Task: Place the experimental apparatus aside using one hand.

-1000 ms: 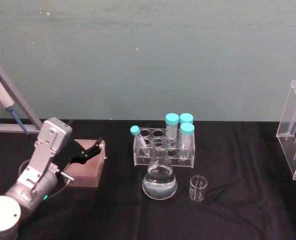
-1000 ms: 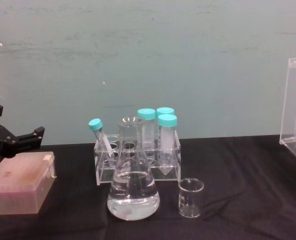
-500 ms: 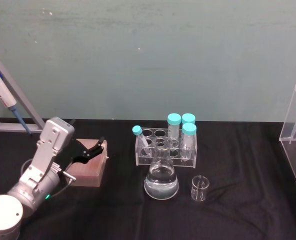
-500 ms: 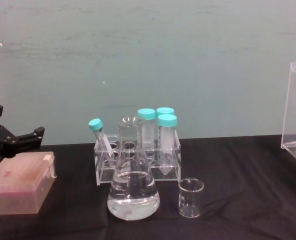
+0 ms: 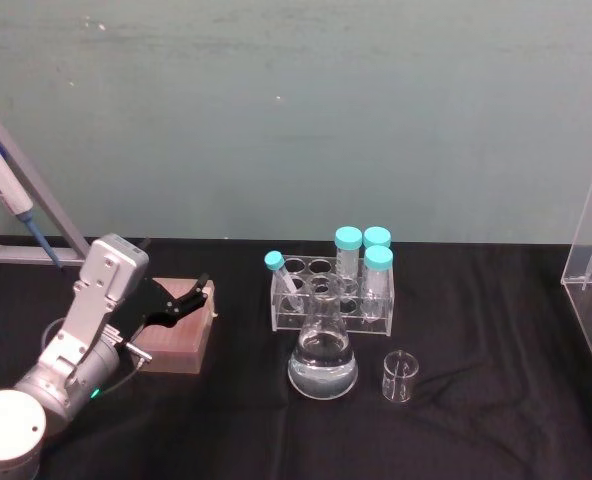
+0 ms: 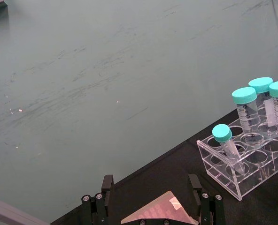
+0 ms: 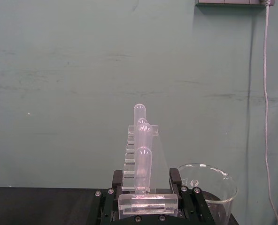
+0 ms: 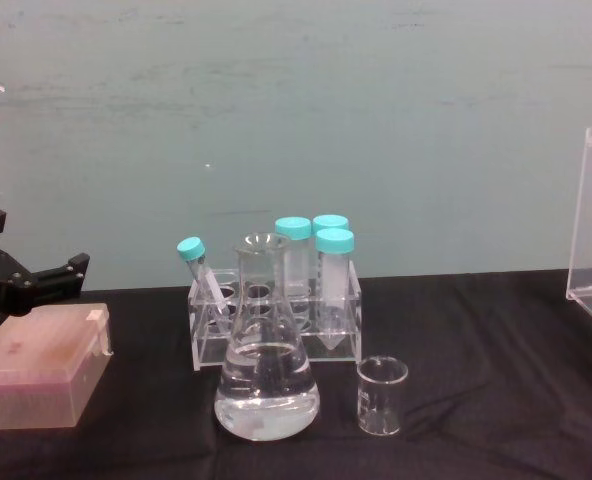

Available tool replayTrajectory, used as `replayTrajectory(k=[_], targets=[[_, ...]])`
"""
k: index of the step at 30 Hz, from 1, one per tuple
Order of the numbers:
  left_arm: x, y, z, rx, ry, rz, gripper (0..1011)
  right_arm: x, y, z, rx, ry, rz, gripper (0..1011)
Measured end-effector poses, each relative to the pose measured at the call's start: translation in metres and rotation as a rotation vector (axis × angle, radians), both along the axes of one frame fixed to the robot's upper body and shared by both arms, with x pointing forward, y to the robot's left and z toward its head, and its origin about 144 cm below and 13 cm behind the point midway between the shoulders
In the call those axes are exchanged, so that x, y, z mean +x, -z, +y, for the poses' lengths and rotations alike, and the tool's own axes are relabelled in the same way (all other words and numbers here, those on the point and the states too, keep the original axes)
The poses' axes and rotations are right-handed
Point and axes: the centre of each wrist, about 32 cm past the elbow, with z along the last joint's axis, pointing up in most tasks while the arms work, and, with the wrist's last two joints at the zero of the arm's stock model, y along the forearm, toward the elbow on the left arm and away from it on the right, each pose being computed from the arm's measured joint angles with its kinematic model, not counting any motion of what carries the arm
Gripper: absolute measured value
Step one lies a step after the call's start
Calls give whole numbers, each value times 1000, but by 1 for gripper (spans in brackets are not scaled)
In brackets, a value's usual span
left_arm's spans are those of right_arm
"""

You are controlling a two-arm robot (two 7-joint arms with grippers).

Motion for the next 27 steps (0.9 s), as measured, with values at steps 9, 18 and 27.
replayTrajectory(k=[9, 18, 27], targets=[[0, 0, 0, 0, 0, 0, 1000, 0, 0, 0, 6, 2, 1, 596], [0, 0, 0, 0, 0, 0, 1000, 1, 0, 0, 13, 6, 5, 596], [0, 0, 0, 0, 0, 0, 1000, 2, 0, -1, 19, 8, 13, 596]])
